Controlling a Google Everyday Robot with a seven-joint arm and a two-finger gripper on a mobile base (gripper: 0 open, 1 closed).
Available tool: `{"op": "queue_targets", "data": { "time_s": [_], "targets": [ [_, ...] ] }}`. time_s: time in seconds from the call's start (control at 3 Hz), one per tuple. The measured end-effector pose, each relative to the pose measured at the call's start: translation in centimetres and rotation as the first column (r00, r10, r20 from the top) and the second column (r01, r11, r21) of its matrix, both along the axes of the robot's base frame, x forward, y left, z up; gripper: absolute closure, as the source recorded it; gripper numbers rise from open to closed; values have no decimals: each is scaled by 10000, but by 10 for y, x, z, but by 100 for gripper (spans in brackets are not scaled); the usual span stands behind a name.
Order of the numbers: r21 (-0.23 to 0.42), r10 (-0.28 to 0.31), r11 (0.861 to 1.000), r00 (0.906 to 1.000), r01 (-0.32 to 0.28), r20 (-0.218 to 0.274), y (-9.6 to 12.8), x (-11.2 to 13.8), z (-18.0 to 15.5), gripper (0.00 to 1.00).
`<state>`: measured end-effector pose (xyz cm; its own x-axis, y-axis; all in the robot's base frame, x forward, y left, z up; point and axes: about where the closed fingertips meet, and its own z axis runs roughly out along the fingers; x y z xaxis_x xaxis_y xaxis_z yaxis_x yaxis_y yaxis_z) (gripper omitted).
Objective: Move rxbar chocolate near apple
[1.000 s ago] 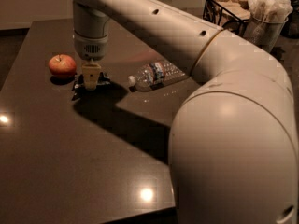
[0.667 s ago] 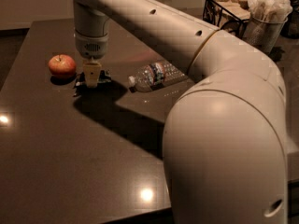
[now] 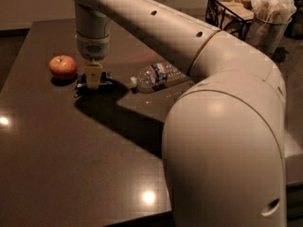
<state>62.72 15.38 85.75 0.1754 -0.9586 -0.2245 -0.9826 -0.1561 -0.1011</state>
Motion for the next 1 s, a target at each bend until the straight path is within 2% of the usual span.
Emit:
{"op": "queue_targets", "data": {
  "time_s": [0.33, 0.67, 1.0],
  "targets": [
    [34, 6, 10000, 10000, -6, 17, 2, 1, -2, 13],
    [63, 12, 10000, 10000, -12, 30, 4, 2, -4, 0],
    [63, 12, 10000, 10000, -12, 31, 4, 2, -4, 0]
  ]
}}
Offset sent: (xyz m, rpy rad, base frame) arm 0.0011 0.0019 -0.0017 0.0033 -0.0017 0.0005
